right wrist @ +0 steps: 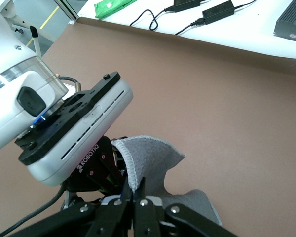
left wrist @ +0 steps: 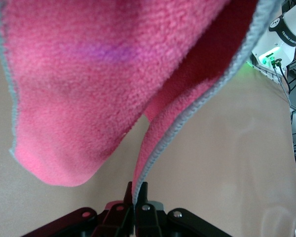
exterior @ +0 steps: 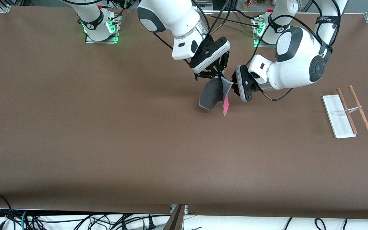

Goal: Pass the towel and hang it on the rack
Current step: 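Close the left gripper on the towel's hanging edge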

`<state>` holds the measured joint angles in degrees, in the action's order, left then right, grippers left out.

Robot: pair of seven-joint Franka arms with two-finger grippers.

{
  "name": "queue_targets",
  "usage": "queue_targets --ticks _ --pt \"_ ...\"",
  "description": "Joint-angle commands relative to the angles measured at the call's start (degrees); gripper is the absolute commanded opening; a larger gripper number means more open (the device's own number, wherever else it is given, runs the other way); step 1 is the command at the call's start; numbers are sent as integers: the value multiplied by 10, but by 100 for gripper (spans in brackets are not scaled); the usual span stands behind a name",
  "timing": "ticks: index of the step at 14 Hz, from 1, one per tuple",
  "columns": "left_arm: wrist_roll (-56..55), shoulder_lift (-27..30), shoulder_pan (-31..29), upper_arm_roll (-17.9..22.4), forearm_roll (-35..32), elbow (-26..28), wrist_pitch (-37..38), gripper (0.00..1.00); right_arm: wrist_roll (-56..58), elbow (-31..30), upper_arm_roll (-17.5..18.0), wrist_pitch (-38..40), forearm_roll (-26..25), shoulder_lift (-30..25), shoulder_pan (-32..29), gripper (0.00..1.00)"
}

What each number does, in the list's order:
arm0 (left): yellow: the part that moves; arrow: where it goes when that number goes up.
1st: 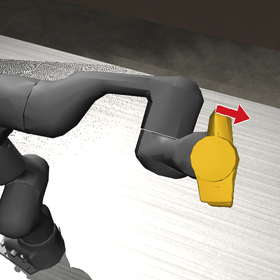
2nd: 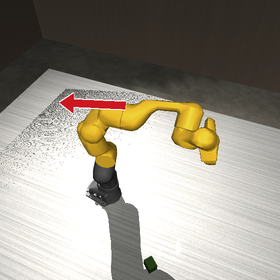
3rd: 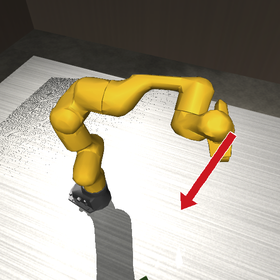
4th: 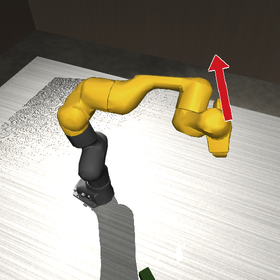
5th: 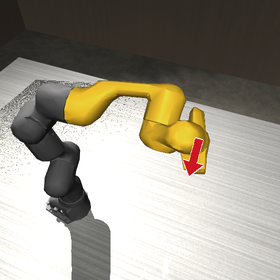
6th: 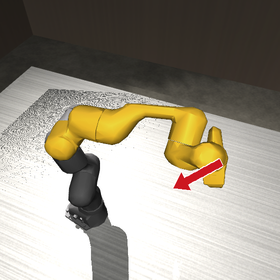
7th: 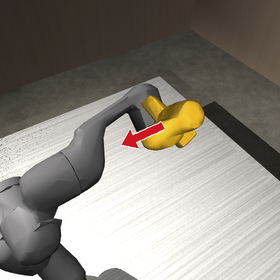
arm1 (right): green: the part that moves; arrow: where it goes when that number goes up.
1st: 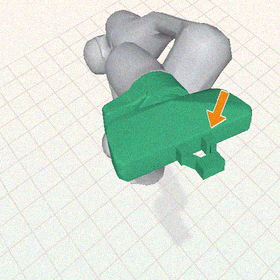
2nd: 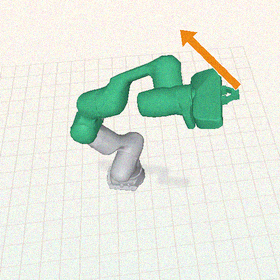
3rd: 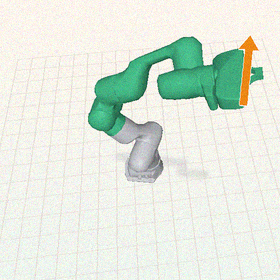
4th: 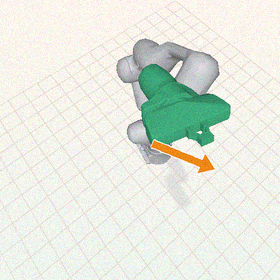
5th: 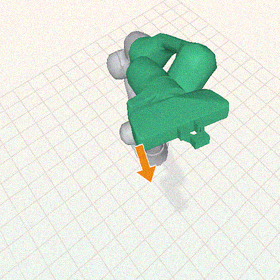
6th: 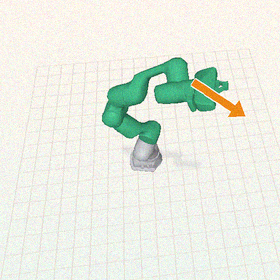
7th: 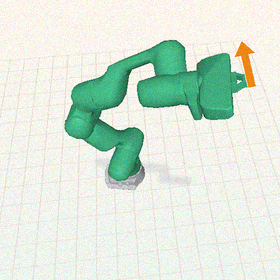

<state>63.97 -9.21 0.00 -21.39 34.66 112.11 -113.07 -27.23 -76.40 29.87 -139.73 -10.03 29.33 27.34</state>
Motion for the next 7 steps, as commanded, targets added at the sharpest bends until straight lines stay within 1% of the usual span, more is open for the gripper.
queue_targets --ticks 1,5,6,7 --pt "18 8 -3 0 6 -10 0 0 2 6 4 -5 -4 3 0 0" --pt "27 7 -16 6 8 -13 0 0 2 6 4 -3 -3 1 0 0" --pt "27 8 -20 6 9 -13 0 0 2 6 4 -2 -3 0 0 17" --pt "27 7 -25 6 11 -13 0 0 3 6 4 -2 -4 0 -1 55"
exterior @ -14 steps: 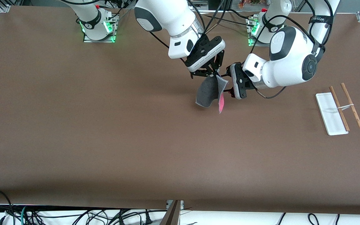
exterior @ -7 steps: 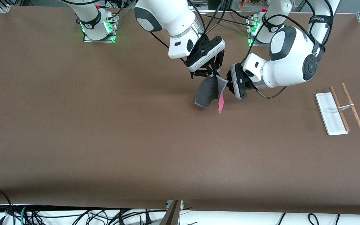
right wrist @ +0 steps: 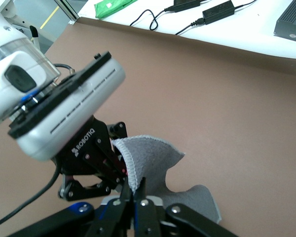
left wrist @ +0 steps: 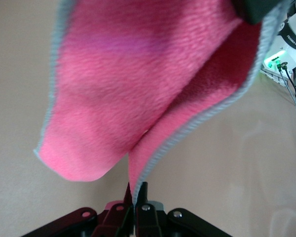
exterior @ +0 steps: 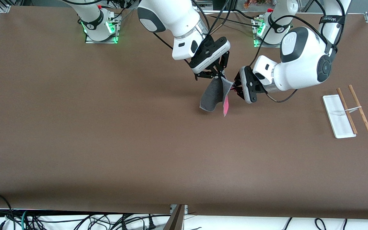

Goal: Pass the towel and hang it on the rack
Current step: 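Pull the towel away with the left gripper while the right gripper opens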

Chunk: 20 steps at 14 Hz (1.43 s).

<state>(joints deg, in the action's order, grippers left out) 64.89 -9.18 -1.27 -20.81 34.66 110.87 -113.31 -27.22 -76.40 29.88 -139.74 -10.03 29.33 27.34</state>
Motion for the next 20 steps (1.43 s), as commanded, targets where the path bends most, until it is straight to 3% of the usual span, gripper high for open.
queue_targets --ticks 1,7,12,16,18,20 --pt "18 7 -17 0 9 -2 3 0 9 5 4 -3 -6 0 -2 99" --pt "16 9 -33 12 9 -10 8 0 8 5 4 -3 -4 0 -2 100" --pt "17 12 -108 38 -11 -10 8 0 5 1 -11 7 -10 -1 0 100" --pt "47 6 -153 65 -58 -12 27 0 11 6 -18 100 -4 -12 -11 100" --pt "60 0 -160 100 -58 -12 40 0 13 6 -18 150 -5 -28 -25 100" --pt "60 -27 -172 141 -60 -53 101 0 16 6 -18 183 -3 -37 -47 100"
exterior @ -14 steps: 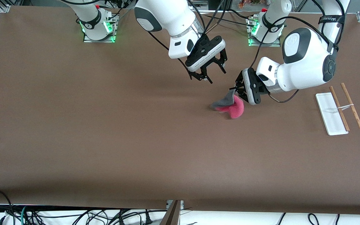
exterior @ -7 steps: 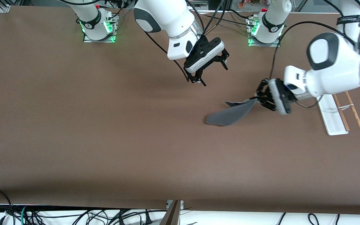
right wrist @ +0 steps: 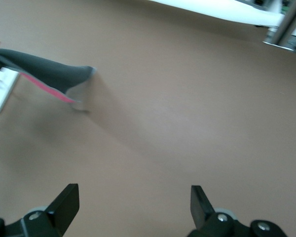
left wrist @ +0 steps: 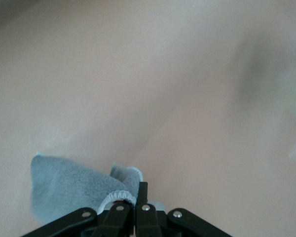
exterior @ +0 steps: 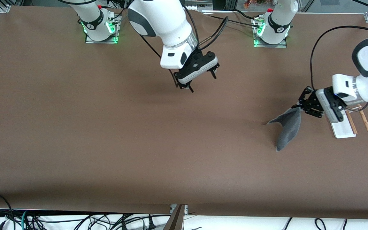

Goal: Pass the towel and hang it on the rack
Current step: 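Carry the towel over the rack rods with the left gripper while the right gripper retracts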

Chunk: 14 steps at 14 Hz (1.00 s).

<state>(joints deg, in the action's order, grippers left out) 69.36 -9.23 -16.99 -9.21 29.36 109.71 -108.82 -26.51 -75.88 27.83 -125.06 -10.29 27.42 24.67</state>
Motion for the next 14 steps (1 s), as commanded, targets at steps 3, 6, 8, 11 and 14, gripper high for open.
queue_targets --ticks 3,6,8,11,14 --pt "24 -132 -96 31 -15 -167 174 0 30 1 2 55 0 -19 -36 100" --pt "52 -139 -141 30 -60 -174 186 0 39 1 2 55 1 -18 -58 100" --pt "109 -139 -171 31 -61 -178 190 0 55 0 3 55 2 -18 -68 100" --pt "176 -141 -232 31 -62 -180 211 0 60 0 3 55 2 -17 -87 100" --pt "194 -140 -252 31 -77 -212 236 0 75 0 4 55 2 -11 -112 100"
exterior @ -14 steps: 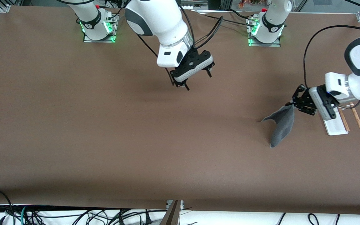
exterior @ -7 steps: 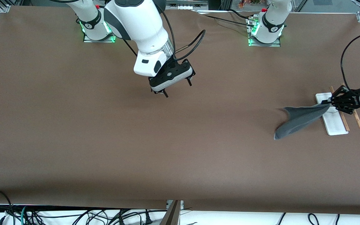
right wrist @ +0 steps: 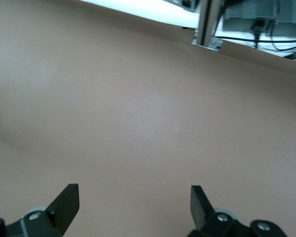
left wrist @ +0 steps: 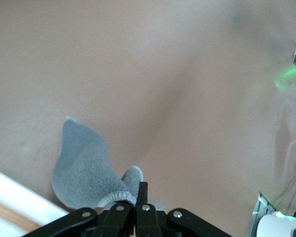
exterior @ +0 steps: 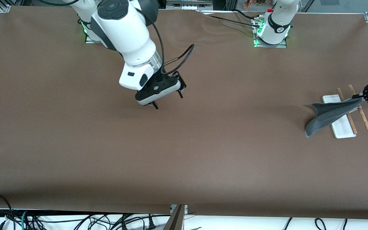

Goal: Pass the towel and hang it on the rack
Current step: 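Carry the towel over the rack rods with the left gripper while the right gripper retracts, then lower the towel onto the wooden rods and open the left gripper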

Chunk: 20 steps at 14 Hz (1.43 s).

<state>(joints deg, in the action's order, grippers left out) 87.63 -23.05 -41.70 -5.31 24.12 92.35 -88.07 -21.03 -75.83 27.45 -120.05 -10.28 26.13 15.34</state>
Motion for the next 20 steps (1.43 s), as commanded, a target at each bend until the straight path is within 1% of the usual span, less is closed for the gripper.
queue_targets --ticks 1,4,8,10,12,13,14,17,19,20 --pt "10 -2 -1 -9 -25 -55 45 0 34 -1 8 6 2 2 -28 100" --pt "11 -2 -2 -10 -24 -74 55 0 46 -1 8 19 2 1 -45 100" --pt "15 -17 -6 -9 -22 -103 74 0 46 -1 7 18 2 -3 -109 100" --pt "16 -37 -16 -8 -23 -136 101 0 44 -2 0 22 1 -10 -134 100" --pt "49 -61 -32 -8 -24 -166 114 0 45 -11 -4 51 2 -29 -173 100" --pt "75 -69 -39 -7 -24 -169 112 0 46 -16 -8 74 2 -41 -189 100" --pt "96 -81 -50 -1 -24 -171 109 0 47 -23 -25 103 2 -59 -196 100" --pt "148 -138 -76 10 -25 -205 104 0 53 -33 -110 162 3 -95 -196 100" --pt "162 -156 -80 22 -36 -205 78 0 100 -35 -144 203 5 -113 -197 100" --pt "175 -165 -80 29 -45 -205 67 10 123 -36 -162 216 6 -121 -197 100"
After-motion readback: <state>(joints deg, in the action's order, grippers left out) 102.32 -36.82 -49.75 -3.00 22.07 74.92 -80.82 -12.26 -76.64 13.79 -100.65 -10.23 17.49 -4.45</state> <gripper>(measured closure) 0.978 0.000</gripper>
